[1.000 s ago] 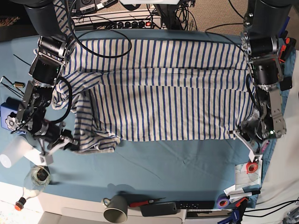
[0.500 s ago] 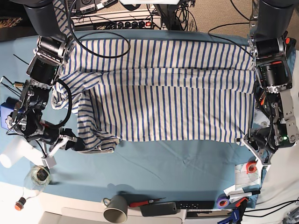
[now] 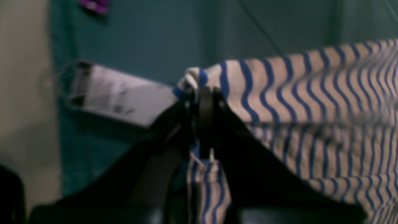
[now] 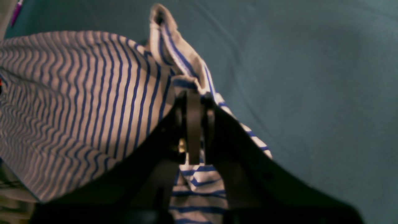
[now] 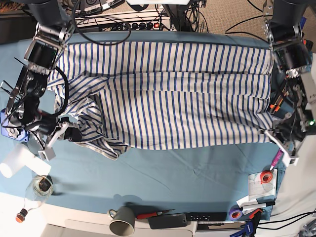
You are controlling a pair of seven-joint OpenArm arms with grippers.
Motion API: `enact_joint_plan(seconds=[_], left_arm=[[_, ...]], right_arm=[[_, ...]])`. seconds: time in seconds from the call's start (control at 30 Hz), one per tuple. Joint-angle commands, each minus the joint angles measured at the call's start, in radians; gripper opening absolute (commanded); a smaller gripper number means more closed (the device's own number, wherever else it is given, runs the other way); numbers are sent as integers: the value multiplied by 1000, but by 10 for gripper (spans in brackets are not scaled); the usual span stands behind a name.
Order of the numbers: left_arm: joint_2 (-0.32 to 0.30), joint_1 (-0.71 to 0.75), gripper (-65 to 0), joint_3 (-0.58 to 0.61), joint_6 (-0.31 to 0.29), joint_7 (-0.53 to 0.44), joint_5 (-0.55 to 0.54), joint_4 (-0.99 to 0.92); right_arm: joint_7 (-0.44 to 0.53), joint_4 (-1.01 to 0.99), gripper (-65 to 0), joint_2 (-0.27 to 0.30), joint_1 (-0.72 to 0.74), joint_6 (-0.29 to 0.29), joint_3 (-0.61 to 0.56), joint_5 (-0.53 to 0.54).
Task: Fold the T-shirt properly
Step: 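Grip both side edges of the striped shirt and lift them slightly, then drag the shirt away from the robot's base with both grippers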
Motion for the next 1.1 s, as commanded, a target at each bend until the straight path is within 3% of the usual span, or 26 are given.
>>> enact_joint_plan(seconds=[0.0,0.17,0.57,0.87,1.07], left_arm=[[-21,-10,-650,-10,0,-18,-5,31],[-35,52,-650,-12,-2,-18,-39,43],[-35,158,-650,-12,-53,-19,-80,183],[-35,282,-650,-15,-53,-19,-79,282],[-35,365,-650,-84,-53,-42,-80,389]], right_arm=[[22,35,-650,17,11,2,5,24],[23,93,-650,17,-60,3,55,62],[23,132,-650,18,-187,30,369,163],[25,132,-650,17,-215,29,450,161],[39,132,-650,18,-235,25,509,147]])
